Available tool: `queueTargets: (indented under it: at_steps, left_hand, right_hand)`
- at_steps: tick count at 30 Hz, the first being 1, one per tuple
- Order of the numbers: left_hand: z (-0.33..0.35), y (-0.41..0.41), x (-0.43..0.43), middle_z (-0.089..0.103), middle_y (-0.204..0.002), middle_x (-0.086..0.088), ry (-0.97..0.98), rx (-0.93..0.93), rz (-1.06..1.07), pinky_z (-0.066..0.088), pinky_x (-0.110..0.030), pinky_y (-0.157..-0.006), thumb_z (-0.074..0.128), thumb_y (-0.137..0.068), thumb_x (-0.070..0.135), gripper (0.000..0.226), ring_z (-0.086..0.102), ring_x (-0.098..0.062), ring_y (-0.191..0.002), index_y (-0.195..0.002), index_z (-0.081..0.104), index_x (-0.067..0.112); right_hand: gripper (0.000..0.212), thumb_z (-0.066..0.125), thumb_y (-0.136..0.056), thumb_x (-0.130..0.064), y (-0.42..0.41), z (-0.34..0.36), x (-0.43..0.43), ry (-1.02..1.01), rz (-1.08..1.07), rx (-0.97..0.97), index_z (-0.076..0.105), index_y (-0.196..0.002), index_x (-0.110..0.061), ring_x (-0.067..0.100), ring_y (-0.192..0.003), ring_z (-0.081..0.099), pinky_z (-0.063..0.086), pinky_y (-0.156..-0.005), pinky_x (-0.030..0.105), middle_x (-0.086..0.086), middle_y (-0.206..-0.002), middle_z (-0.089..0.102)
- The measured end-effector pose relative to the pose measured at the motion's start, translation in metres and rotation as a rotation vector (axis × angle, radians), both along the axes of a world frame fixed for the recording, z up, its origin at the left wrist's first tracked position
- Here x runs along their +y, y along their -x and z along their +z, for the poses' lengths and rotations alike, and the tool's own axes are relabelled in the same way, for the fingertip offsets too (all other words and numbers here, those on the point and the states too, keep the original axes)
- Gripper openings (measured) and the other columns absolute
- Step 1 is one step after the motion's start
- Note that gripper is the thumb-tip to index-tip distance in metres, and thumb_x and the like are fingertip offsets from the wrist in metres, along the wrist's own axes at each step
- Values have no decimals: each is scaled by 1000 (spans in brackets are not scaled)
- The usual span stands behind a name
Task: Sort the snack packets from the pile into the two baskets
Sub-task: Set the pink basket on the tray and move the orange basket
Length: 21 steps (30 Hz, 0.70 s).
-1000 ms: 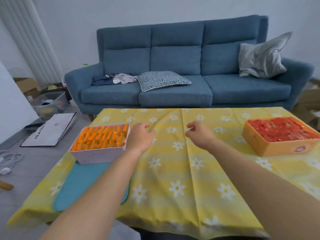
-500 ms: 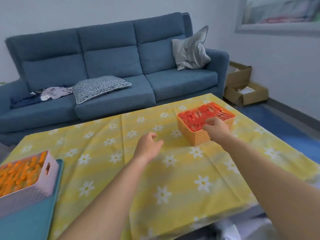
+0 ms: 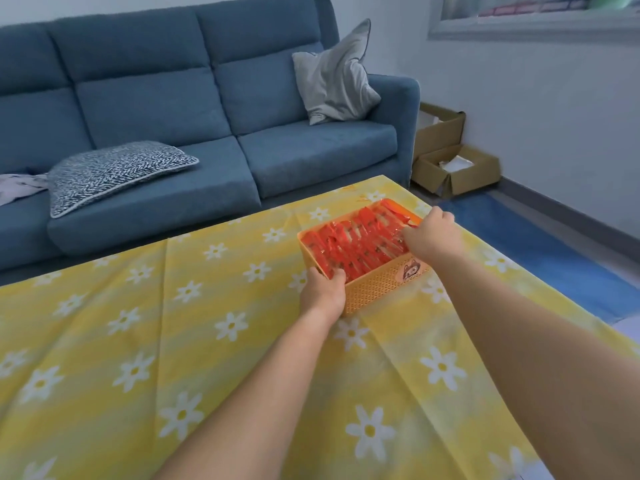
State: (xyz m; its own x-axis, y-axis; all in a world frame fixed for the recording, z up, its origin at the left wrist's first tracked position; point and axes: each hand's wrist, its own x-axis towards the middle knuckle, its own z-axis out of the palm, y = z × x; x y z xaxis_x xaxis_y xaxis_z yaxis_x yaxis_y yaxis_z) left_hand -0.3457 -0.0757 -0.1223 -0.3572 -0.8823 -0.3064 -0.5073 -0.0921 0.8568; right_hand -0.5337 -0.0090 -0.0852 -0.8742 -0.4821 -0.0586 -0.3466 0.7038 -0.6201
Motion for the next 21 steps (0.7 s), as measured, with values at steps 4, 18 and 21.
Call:
queueTargets:
  at_steps: [4,18,21]
  left_hand:
    - [-12,2,-7,70,-102,-1,1,116,41,56,-47,-92,56,-95,47,24,67,-28,-98,-97,63,24]
    - [66,-137,12,63,-73,-8,-9,159,173,55,-42,-74,53,-87,7,20,59,-27,-72,-69,58,14]
    - [87,-181,23,63,-74,-8,0,139,188,58,-50,-80,52,-87,6,19,61,-28,-74,-71,59,15]
  right_hand:
    - [29,52,-89,-31,11,-7,-3,99,7,-116,55,-110,-10,25,-81,69,60,-66,38,9,-98,67]
    - [31,53,-97,-36,-108,54,38,164,78,-402,54,-75,-13,19,-64,59,44,-58,30,6,-74,61]
    - [26,52,-98,-31,-148,69,46,215,135,-487,53,-81,-12,17,-58,55,42,-55,29,3,-68,57]
